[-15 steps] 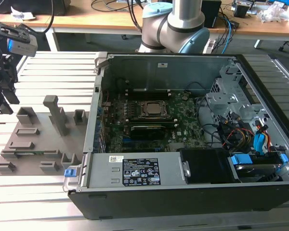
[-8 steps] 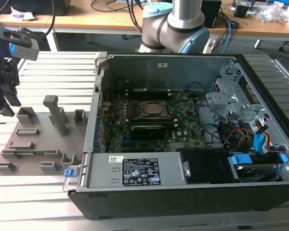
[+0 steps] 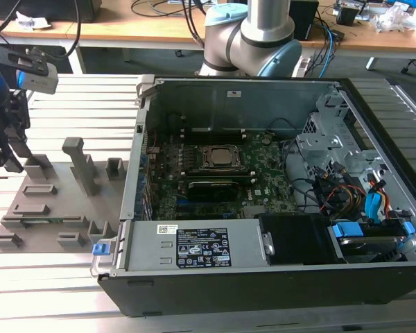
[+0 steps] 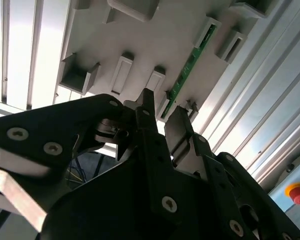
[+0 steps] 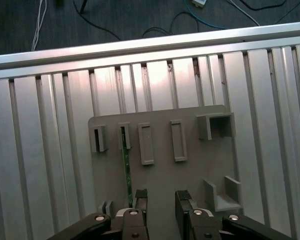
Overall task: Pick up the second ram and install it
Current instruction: 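Pick up the second ram and move it above second insertion slot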
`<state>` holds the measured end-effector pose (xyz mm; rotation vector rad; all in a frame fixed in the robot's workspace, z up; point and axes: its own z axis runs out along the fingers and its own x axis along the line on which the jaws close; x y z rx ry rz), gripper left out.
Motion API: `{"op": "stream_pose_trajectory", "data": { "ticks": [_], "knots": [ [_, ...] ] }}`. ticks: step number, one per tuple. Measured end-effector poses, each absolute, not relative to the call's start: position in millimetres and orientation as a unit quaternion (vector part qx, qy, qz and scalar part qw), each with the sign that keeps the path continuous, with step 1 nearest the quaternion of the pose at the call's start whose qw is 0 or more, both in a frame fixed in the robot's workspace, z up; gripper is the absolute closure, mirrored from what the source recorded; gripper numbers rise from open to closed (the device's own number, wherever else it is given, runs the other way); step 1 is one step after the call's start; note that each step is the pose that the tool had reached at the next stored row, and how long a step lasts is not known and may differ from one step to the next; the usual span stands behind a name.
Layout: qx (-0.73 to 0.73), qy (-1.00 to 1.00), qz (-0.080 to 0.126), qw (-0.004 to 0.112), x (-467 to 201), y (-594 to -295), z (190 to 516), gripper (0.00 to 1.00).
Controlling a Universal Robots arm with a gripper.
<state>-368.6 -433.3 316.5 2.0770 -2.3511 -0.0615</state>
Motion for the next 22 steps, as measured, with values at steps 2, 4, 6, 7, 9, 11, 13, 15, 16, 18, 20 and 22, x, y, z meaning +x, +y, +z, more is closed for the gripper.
{"op": "stream_pose_trajectory", "data": {
  "ticks": [2,4,6,7,9,11,13,15,16,18,20,22],
  "knots": [
    [0.663,-0.748,-0.020,0.002,-368.6,-435.2,314.8,0.64],
    [0.669,-0.743,-0.020,0.002,-368.6,-439.8,312.1,0.64],
    [0.674,-0.739,-0.019,0.002,-368.5,-446.4,310.2,0.64],
    [0.676,-0.736,-0.019,0.002,-368.4,-446.6,309.6,0.64],
    [0.688,-0.725,-0.019,0.003,-368.2,-446.7,308.6,0.64],
    [0.689,-0.725,-0.019,0.003,-367.3,-446.8,307.3,0.64],
    [0.689,-0.725,-0.019,0.003,-364.7,-446.7,305.1,0.64],
    [0.689,-0.725,-0.019,0.003,-364.0,-446.7,303.5,0.64],
    [0.689,-0.725,-0.019,0.003,-363.9,-446.7,302.6,0.64],
    [0.689,-0.725,-0.019,0.003,-363.4,-446.8,299.4,0.64],
    [0.689,-0.725,-0.019,0.003,-363.2,-446.8,297.6,0.64],
    [0.689,-0.725,-0.019,0.003,-362.7,-446.8,294.6,0.64]
  ]
}}
